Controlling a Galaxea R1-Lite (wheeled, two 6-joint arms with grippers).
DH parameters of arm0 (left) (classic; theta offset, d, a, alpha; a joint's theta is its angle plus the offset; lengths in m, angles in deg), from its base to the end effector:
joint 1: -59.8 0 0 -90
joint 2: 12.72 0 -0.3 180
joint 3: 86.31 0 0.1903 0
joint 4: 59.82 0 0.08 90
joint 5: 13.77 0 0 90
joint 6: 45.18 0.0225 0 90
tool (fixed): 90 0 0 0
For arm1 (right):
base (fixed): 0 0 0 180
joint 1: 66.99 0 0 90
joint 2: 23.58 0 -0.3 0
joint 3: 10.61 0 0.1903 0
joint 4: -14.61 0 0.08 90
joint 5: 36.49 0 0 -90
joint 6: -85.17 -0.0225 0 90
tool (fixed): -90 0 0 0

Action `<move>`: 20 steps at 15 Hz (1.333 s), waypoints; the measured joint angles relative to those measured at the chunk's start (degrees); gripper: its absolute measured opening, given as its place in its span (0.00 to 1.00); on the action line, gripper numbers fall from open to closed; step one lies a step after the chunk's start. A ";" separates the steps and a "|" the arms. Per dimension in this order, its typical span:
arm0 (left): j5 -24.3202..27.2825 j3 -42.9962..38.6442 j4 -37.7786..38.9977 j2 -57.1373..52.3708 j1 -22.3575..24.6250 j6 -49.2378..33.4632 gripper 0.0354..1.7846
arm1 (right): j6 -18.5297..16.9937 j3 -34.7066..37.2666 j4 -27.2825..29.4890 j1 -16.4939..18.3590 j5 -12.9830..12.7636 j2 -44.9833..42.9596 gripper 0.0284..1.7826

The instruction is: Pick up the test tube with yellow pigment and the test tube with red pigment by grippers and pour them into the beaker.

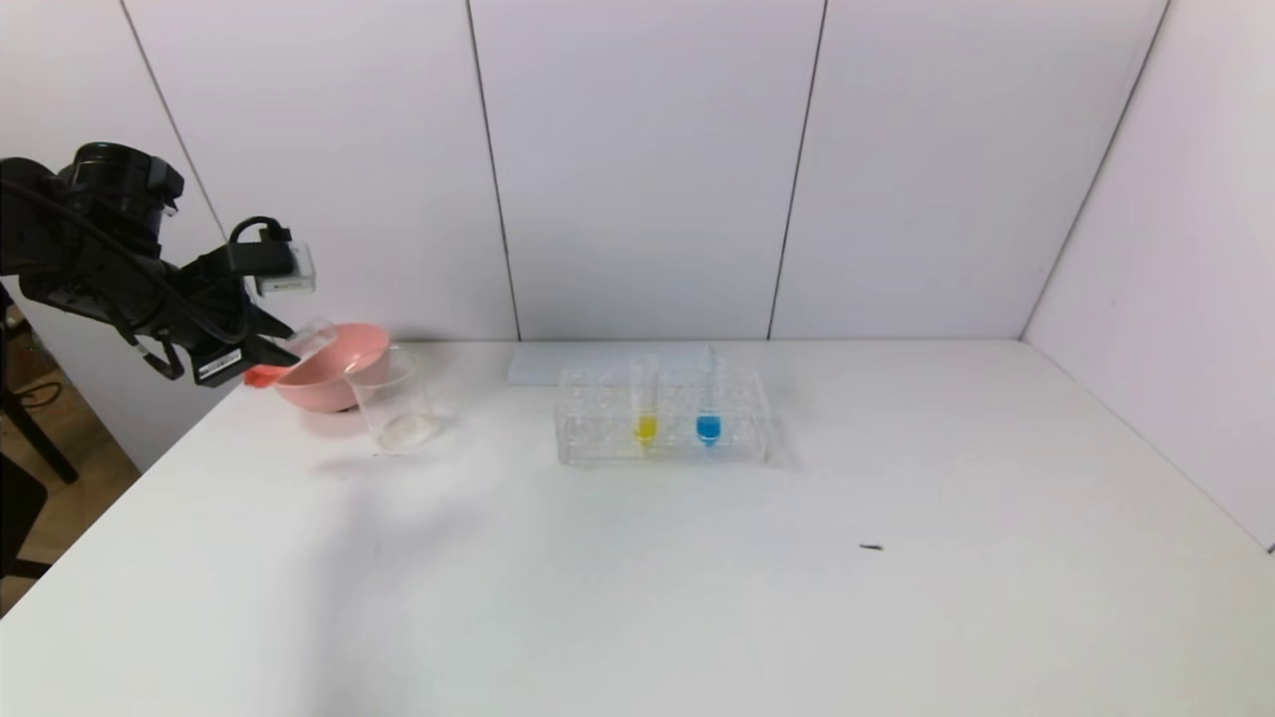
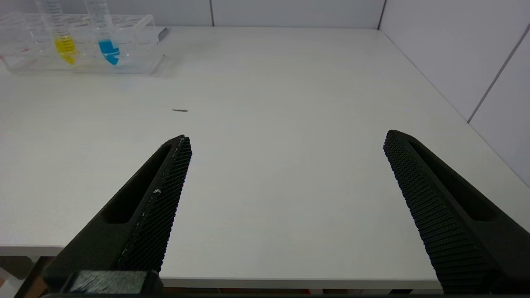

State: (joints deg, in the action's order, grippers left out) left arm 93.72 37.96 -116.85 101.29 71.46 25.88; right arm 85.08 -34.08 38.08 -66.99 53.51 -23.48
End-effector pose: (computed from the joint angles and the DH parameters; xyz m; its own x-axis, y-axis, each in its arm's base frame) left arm 0.3724 0.0699 0.2340 0.7005 -0.1623 -0.6949 0.6778 0.4560 0.5768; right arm -0.0228 0.0000 0.0758 1.0000 0.0000 -0.0017 0.0000 1.0000 0.0016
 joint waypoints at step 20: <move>-6.00 7.47 -6.44 3.74 -2.79 4.46 0.23 | 0.02 0.00 0.00 0.00 0.00 0.00 0.95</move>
State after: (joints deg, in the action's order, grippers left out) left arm 87.72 45.43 -123.29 105.03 68.67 30.34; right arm 85.10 -34.08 38.08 -66.99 53.51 -23.48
